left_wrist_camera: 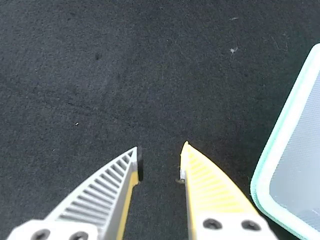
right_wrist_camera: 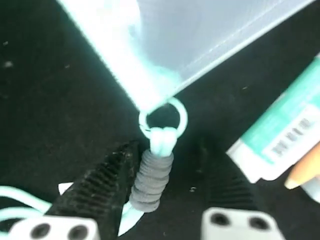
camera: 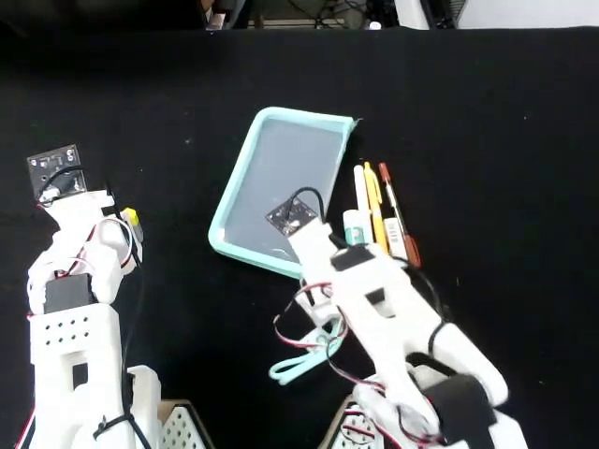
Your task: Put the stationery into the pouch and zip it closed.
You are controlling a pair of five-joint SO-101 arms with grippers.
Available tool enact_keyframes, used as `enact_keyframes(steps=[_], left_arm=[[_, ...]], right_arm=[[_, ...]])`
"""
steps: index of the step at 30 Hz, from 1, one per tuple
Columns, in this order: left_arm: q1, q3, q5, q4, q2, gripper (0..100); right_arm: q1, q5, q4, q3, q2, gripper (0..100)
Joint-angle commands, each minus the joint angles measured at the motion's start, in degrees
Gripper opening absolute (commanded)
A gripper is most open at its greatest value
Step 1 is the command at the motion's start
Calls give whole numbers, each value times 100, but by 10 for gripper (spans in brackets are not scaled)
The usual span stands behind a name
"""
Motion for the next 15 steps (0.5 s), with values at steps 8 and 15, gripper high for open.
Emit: enact_keyframes(steps=[8,15], left_arm=[[-40,-48,53,-123,9,155],[-40,-48,53,-123,9,155]], right_arm=[[0,0,703,-233,-110,266],[0,0,826,-198,-312,260]])
